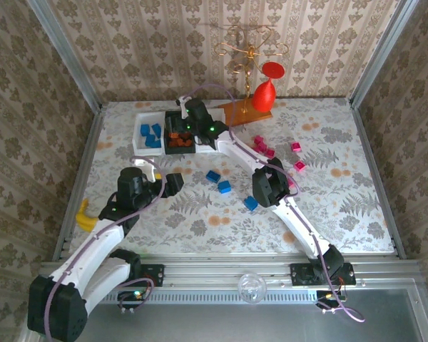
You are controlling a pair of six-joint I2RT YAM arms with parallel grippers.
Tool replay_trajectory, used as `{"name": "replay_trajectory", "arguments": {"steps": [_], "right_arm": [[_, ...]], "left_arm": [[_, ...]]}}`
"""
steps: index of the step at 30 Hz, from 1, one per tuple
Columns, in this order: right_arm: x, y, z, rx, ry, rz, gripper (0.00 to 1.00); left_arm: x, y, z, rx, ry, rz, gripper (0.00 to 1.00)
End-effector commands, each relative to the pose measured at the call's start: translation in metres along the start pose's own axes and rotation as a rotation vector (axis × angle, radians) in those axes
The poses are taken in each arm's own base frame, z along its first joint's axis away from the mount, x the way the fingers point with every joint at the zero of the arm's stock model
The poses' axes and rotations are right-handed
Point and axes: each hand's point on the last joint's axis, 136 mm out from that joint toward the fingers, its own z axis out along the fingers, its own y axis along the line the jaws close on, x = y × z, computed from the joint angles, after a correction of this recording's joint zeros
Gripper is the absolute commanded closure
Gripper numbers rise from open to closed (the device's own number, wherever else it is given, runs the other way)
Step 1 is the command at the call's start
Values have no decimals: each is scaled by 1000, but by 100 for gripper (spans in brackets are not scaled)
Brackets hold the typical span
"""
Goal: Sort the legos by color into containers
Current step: Place the lego in the container, then pick up the lego from the middle-right of the table.
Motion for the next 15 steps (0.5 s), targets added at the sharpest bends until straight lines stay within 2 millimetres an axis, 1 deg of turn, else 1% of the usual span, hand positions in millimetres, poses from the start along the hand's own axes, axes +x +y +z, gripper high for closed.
{"name": "replay_trajectory", "arguments": {"steps": [1, 4, 6, 8, 10, 12, 15], "right_arm": [[-43, 9, -32, 7, -29, -42, 34], [-51, 14, -58, 11, 4, -65, 33], [-46, 14, -79, 26, 31, -84, 32], [-40, 9, -101, 57, 35, -97, 31], [-30, -1, -127, 89, 37, -101, 29], [-21, -18, -157, 133, 41, -86, 28], [8, -51, -197, 218, 90, -47, 27]], "left_arm": [[-5, -5, -6, 16, -10, 17, 11], [-5, -12, -6, 53, -8, 20, 11], [-2, -18, -5, 78, -2, 30, 11], [1, -21, -3, 94, 2, 39, 11], [3, -24, -2, 107, -1, 45, 11], [3, -28, 0, 122, -7, 52, 11], [2, -40, 2, 157, -7, 81, 11]]}}
